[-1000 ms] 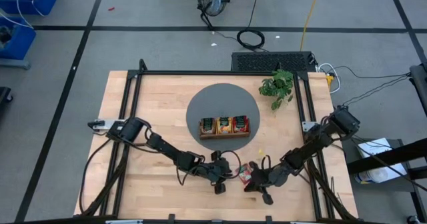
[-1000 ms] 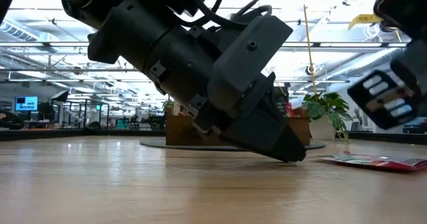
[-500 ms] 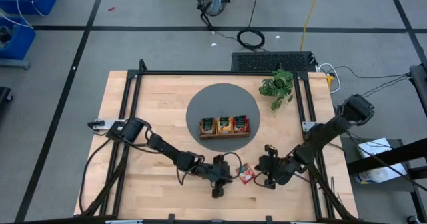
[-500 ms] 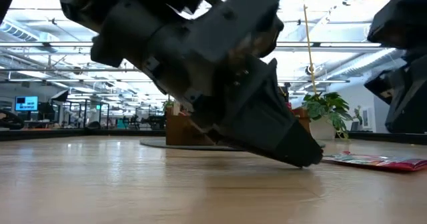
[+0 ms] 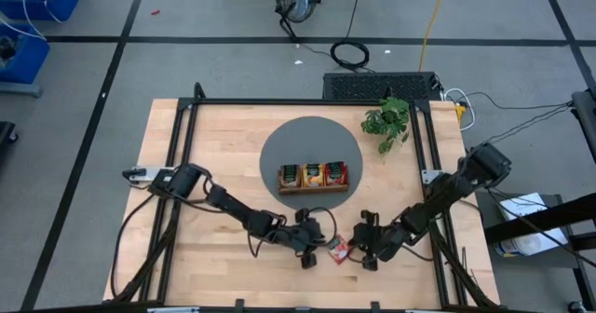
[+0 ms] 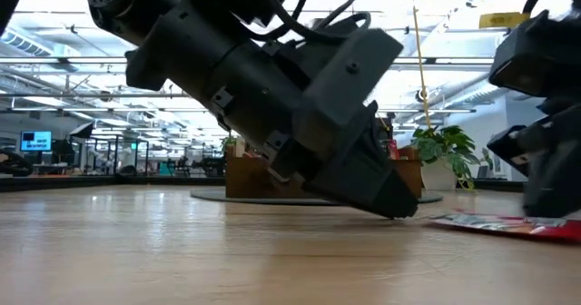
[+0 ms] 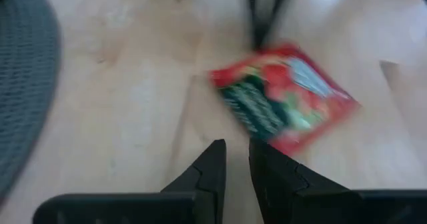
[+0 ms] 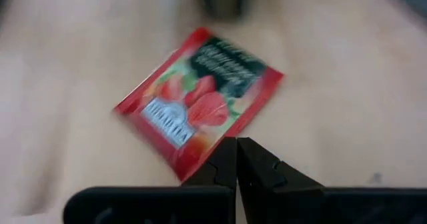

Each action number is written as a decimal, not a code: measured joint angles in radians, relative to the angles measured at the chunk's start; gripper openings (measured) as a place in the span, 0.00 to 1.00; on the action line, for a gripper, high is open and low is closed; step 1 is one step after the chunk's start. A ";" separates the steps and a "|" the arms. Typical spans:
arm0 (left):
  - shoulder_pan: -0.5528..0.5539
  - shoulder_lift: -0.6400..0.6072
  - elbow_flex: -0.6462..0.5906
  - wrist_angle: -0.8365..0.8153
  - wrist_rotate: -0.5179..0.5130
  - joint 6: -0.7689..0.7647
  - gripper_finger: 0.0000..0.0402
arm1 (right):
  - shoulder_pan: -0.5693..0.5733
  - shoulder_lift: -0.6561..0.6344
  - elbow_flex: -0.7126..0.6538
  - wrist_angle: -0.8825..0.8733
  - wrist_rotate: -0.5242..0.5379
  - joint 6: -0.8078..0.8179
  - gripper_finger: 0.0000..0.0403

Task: Pick & Place Tea
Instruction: Put the red tea bag into the right slot of the wooden organizer

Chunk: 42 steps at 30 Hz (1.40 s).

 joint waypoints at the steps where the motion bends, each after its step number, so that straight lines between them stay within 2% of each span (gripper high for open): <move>1: 0.004 0.000 0.000 -0.002 -0.003 -0.004 0.18 | 0.000 0.005 0.000 0.015 -0.021 -0.003 0.00; 6: 0.011 -0.001 0.000 -0.013 -0.005 -0.019 0.18 | 0.001 0.017 0.000 0.038 -0.063 -0.001 0.00; 10: -0.012 -0.006 0.000 0.036 0.002 0.077 0.18 | 0.003 0.018 0.000 0.035 -0.053 0.007 0.00; 13: -0.041 -0.013 0.020 0.048 0.075 0.110 0.18 | 0.003 0.018 0.000 0.030 -0.053 0.024 0.00; 17: -0.059 -0.003 0.061 -0.035 0.176 0.108 0.18 | 0.005 0.019 -0.001 0.037 -0.052 0.061 0.00; 28: -0.034 0.009 0.063 -0.093 0.103 0.033 0.18 | 0.042 0.022 -0.003 0.118 -0.092 0.101 0.00; 33: -0.021 0.010 0.063 -0.095 0.090 0.027 0.18 | 0.042 0.028 -0.004 0.140 -0.112 0.070 0.00; 36: -0.014 0.011 0.063 -0.094 0.045 0.026 0.18 | 0.038 0.042 -0.003 0.158 -0.106 0.055 0.00; 42: 0.009 0.011 0.063 -0.093 0.057 0.008 0.18 | 0.000 0.088 -0.003 0.257 -0.110 -0.028 0.00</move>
